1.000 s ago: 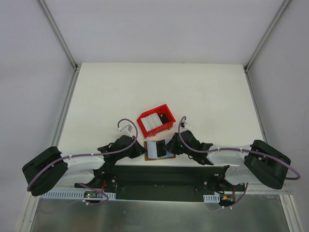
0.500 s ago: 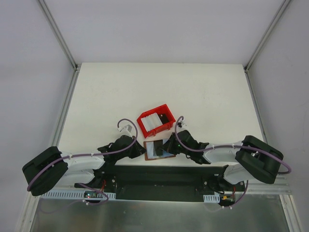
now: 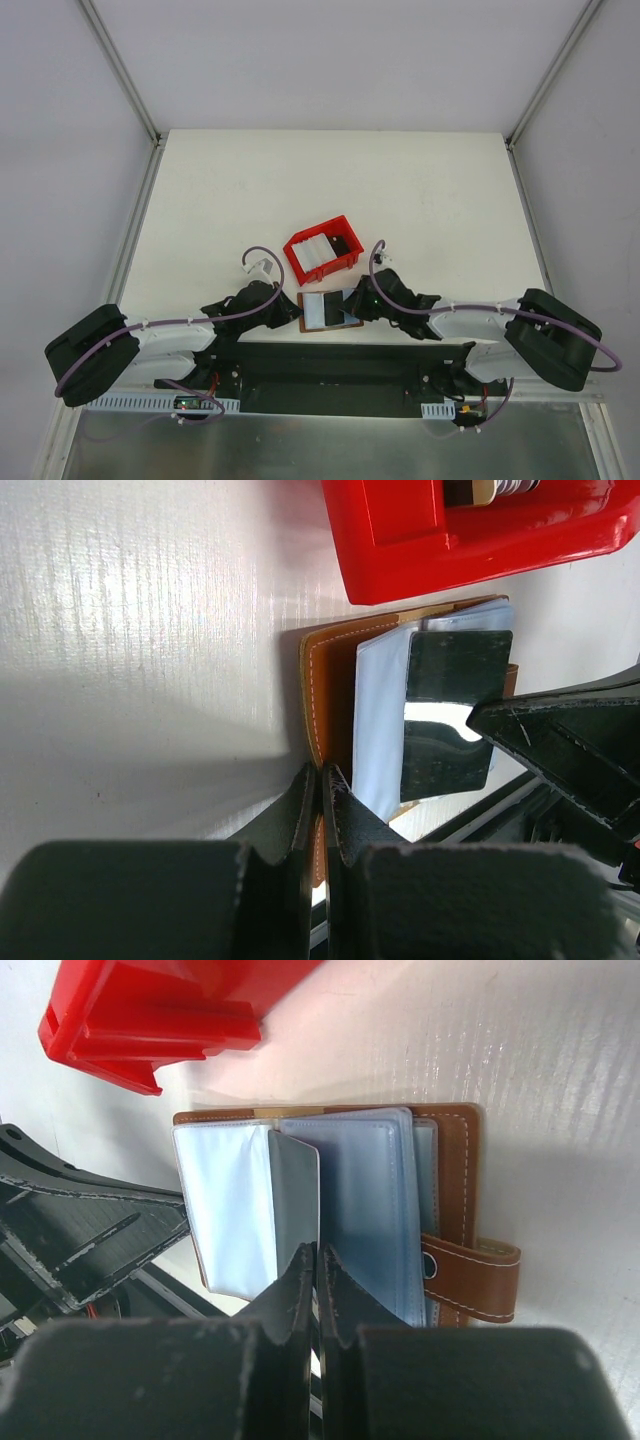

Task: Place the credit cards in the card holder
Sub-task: Insert the credit card into the card holder.

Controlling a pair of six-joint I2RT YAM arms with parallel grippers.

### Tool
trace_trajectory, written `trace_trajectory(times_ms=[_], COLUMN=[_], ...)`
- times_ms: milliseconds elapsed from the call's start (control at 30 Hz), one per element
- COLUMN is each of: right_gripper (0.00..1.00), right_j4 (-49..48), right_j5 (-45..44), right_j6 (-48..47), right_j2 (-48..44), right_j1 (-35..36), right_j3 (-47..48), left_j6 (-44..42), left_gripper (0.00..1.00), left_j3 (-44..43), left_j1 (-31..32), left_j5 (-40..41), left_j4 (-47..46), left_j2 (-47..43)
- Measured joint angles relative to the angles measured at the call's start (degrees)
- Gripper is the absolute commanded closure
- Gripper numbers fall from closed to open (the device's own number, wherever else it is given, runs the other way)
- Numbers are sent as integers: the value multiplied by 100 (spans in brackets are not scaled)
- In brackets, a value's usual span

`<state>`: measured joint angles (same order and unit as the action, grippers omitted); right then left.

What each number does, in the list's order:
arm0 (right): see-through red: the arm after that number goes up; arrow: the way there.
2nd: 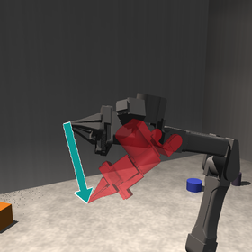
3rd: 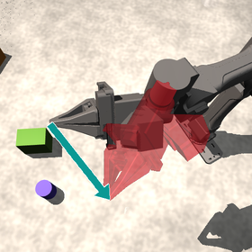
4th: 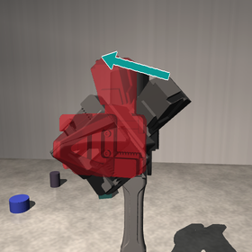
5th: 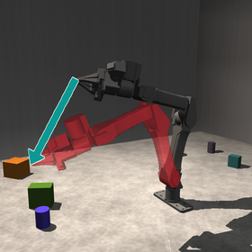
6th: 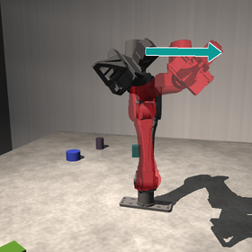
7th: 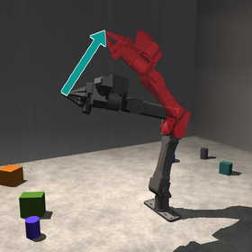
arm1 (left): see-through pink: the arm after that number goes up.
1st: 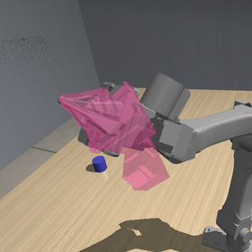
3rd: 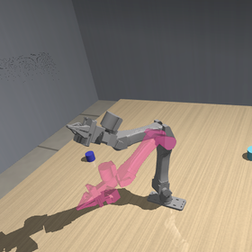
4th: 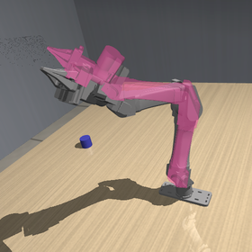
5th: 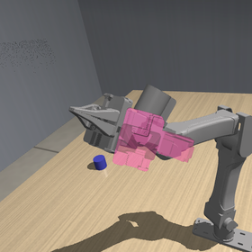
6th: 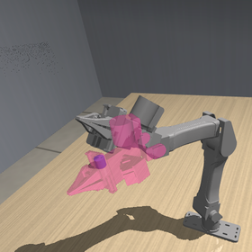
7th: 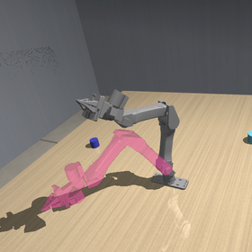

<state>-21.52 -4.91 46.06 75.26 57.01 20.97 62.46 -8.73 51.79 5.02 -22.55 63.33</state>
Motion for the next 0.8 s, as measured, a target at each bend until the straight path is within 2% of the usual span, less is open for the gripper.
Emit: trace_trajectory(times_ms=[367,800], right_gripper=[100,99], right_j4=[92,337], right_j5=[431,579], right_j6=[-92,-122], right_j2=[422,400], right_j1=[-52,-90], right_j3=[358,472], left_j6=[-4,-4], left_gripper=[100,100], left_j3=[-2,-2], left_j1=[-2,-2], left_j5=[2,2], left_j4=[-13,-17], left_j2=[42,42])
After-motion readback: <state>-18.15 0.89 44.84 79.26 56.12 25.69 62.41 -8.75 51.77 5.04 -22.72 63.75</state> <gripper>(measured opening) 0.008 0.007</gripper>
